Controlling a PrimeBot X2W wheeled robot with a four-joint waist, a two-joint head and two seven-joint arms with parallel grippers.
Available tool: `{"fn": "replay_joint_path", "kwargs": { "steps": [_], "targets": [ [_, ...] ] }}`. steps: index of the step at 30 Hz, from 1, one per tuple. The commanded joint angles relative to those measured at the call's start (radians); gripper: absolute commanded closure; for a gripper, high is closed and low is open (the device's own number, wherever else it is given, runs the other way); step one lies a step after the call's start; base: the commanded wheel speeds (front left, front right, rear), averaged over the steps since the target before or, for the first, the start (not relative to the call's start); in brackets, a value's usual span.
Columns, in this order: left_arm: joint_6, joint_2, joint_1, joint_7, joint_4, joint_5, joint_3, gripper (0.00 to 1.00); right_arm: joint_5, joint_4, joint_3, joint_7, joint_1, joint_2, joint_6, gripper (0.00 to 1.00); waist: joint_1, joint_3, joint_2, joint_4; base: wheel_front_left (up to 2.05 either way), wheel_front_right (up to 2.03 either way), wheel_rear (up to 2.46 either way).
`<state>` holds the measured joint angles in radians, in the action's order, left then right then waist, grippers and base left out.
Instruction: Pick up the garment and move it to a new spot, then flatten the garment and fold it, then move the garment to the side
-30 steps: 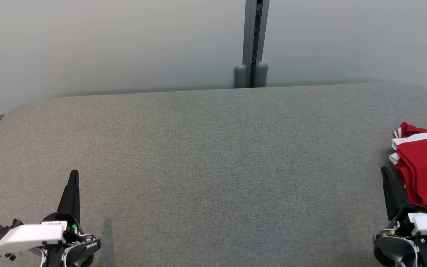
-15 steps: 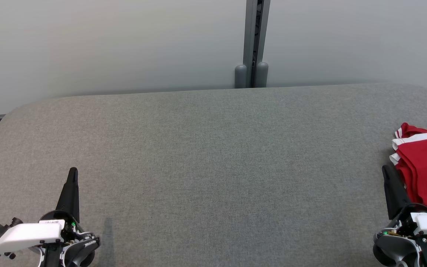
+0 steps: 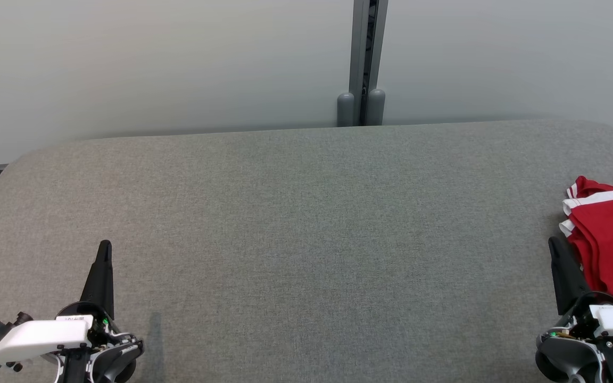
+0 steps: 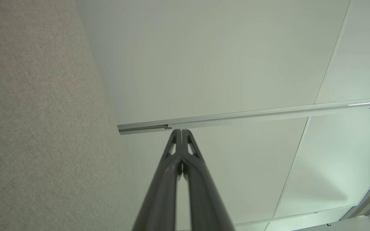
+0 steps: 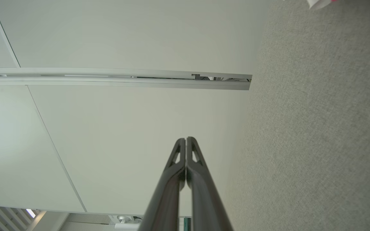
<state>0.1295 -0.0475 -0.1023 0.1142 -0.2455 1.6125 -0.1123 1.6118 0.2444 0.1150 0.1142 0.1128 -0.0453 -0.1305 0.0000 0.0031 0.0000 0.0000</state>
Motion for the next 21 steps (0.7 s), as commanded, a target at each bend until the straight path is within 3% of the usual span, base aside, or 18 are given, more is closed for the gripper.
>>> {"fn": "replay_joint_path", "kwargs": {
  "steps": [1, 21],
  "targets": [
    [0.004, -0.005, -0.013, 0.003, 0.003, 0.001, -0.004, 1.0, 0.002, -0.004, 0.001, 0.003, -0.009, -0.009, 0.0, 1.0, 0.0, 0.0, 0.0, 0.0, 0.0, 0.0, 0.0],
    [0.004, -0.005, -0.013, 0.003, 0.003, 0.001, -0.004, 1.0, 0.002, -0.004, 0.001, 0.003, -0.009, -0.009, 0.0, 1.0, 0.0, 0.0, 0.0, 0.0, 0.0, 0.0, 0.0]
  ]
}}
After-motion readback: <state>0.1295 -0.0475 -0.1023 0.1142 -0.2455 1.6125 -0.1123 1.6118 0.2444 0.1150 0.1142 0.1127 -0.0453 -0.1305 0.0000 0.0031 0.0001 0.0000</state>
